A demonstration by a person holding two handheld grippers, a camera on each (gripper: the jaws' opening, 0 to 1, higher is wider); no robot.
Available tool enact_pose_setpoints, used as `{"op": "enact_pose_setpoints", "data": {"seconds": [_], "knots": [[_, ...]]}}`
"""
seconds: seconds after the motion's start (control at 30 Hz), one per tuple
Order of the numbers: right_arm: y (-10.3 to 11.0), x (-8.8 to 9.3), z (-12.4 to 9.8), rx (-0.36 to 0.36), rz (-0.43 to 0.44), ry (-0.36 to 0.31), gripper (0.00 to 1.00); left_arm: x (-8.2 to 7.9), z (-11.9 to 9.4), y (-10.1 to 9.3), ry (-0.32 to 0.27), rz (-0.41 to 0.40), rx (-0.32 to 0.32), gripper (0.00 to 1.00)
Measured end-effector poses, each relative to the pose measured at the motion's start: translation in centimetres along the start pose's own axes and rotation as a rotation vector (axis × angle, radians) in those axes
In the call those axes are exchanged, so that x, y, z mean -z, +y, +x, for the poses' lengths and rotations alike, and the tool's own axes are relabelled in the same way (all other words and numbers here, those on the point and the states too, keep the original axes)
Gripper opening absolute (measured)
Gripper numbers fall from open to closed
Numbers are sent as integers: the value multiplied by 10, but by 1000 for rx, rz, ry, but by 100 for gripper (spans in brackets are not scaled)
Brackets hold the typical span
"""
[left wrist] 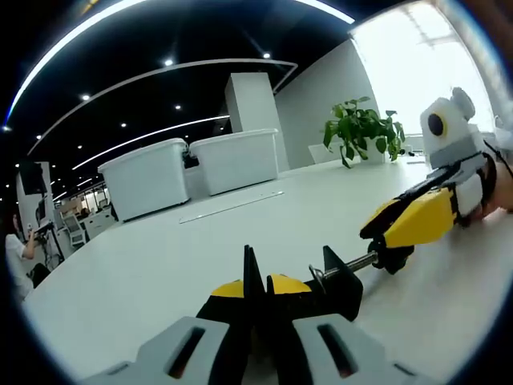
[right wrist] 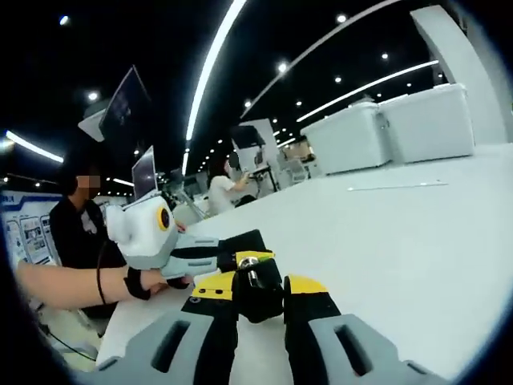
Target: Clamp the fixed fixture on the desktop, loosen the retaining clip, secure it to the edge of the desk, and tighten the retaining clip.
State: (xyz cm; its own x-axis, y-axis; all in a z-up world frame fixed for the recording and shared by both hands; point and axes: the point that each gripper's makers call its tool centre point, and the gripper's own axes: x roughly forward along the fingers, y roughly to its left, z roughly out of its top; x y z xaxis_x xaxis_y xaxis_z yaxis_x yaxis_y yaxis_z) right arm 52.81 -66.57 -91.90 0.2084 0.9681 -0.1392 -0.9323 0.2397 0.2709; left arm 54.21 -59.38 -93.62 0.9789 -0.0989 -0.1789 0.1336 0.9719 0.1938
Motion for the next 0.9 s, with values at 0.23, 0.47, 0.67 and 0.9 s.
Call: {"op": "enact_pose_setpoints", "data": {"seconds": [0.23,0.47,0.67,0.9], "knots": [[2,-5,1,-38,-126,-14,20,-2,3,4,5,-7,-3,7],[23,-5,-6,8,-473,-35,20,-3,7,8,5,-7,-7,7],[28,-7,-9,65,-757,-28,20,-3,6,8,5,-8,-11,7],[24,-6,-3,72,-853,-19,20,-3,4,7,4,-7,-14,8]]}}
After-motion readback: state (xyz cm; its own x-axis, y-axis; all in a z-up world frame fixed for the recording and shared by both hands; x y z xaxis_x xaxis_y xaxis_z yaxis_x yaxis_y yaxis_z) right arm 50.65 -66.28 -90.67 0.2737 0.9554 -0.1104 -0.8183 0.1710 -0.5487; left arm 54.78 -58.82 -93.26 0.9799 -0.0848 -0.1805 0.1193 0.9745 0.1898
